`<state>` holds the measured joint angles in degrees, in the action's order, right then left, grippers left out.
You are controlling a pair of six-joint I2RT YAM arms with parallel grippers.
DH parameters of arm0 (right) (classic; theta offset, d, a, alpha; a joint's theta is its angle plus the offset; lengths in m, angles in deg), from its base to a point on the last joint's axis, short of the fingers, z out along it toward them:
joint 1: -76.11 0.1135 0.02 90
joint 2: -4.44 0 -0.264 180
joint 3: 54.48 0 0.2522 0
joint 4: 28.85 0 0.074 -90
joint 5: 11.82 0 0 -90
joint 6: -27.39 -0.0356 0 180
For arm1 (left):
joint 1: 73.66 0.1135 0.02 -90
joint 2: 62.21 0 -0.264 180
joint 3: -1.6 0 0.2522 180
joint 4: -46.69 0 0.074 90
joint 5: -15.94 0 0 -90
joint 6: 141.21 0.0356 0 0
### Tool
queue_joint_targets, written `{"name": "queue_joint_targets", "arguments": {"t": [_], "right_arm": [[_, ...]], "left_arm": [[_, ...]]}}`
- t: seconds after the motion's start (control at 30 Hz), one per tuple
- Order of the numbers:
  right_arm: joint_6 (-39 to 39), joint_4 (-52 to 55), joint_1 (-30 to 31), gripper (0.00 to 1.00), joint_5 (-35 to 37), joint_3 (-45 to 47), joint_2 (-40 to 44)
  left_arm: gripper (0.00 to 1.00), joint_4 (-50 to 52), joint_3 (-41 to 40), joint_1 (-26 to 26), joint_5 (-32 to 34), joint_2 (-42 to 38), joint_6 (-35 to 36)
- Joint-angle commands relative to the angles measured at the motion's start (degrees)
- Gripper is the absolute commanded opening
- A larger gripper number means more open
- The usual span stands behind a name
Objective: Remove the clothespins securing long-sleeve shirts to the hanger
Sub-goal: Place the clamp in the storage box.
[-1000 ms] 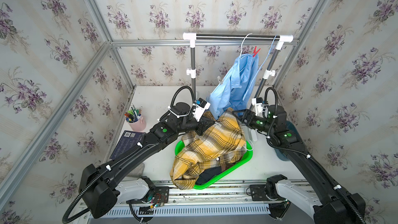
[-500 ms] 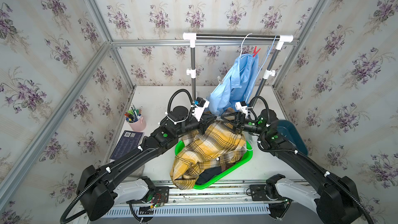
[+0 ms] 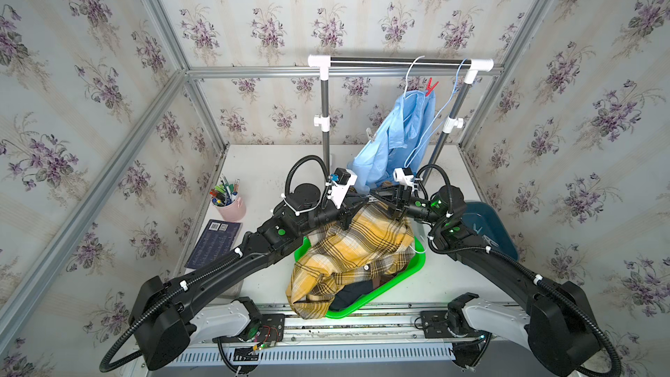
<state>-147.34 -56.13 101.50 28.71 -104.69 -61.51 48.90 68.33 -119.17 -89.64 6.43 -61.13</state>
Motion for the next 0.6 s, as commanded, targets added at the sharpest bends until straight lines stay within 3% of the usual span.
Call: {"name": "queue_joint_targets", "arguments": {"t": [0.0,0.2,0.57], "right_arm": [[-2.0,-4.9,0.2,0.41,0.9,0.0,-0.1],[-1.4,-4.2,0.1,0.33,1.2,0.1,-0.2],[6.9,7.6,0.3,0.09,2.9,-2.5,0.7]], "left_arm": [[0.13,-0.3,-0.3,-0.5,0.6,0.2,1.4],[0.13,-0.3,-0.3,-1.4,1.2,0.5,2.3],[0.16,0.1,-0.3,-1.8,1.4,0.4,2.7]]}}
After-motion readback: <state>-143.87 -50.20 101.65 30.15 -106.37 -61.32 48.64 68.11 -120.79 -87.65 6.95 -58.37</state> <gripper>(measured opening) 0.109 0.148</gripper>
